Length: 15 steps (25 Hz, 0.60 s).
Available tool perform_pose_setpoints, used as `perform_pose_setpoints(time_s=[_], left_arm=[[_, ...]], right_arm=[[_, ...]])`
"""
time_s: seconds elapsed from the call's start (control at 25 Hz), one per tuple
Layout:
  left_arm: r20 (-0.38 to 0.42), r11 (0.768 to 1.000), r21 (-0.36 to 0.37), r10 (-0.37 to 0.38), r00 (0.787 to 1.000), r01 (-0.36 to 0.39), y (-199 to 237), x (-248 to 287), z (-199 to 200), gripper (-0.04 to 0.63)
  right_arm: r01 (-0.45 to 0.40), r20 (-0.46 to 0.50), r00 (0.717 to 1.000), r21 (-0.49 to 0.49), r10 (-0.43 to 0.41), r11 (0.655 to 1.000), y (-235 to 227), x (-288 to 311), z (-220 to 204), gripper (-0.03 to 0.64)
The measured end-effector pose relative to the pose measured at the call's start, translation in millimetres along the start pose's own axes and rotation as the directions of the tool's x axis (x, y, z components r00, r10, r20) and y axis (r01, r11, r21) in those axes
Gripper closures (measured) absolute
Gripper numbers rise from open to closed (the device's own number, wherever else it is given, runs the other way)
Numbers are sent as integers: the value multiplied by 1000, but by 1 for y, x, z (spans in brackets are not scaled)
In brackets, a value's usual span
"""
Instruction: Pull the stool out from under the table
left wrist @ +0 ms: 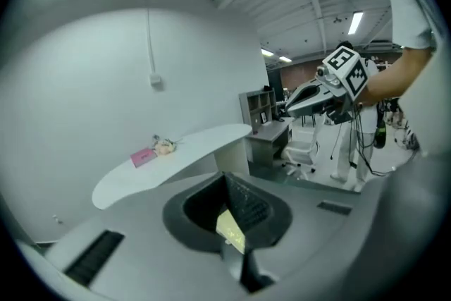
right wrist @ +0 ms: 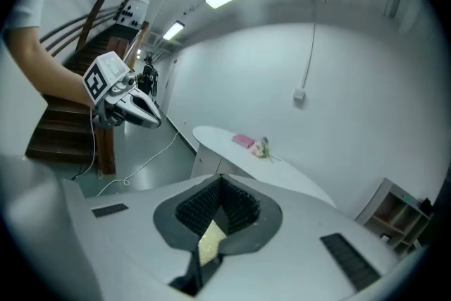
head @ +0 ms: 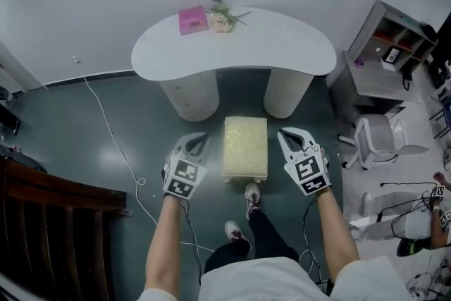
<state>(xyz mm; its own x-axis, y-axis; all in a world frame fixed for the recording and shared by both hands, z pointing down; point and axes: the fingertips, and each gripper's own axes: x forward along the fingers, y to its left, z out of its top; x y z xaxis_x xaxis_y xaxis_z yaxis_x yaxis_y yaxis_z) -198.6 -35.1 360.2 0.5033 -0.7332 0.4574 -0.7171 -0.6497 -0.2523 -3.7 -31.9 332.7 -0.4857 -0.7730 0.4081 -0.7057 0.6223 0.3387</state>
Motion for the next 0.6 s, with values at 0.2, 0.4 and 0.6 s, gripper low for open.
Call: perform_pose_setpoints(time_s=[0.2,0.4,0.6], left_arm=[[100,998,36,57,993,-60,10,-51,54,575],[199,990,83,98,975,-116,23,-94,102,575],[276,980,114,125,953,-161,32,-130,142,575]], right_arm=[[14,115,993,-57,-7,998,-11,-38,78,601],[24,186,983,-107,-3,994,-8,-55,128,601],[34,227,974,-133,-3,991,-2,-67,162,601]])
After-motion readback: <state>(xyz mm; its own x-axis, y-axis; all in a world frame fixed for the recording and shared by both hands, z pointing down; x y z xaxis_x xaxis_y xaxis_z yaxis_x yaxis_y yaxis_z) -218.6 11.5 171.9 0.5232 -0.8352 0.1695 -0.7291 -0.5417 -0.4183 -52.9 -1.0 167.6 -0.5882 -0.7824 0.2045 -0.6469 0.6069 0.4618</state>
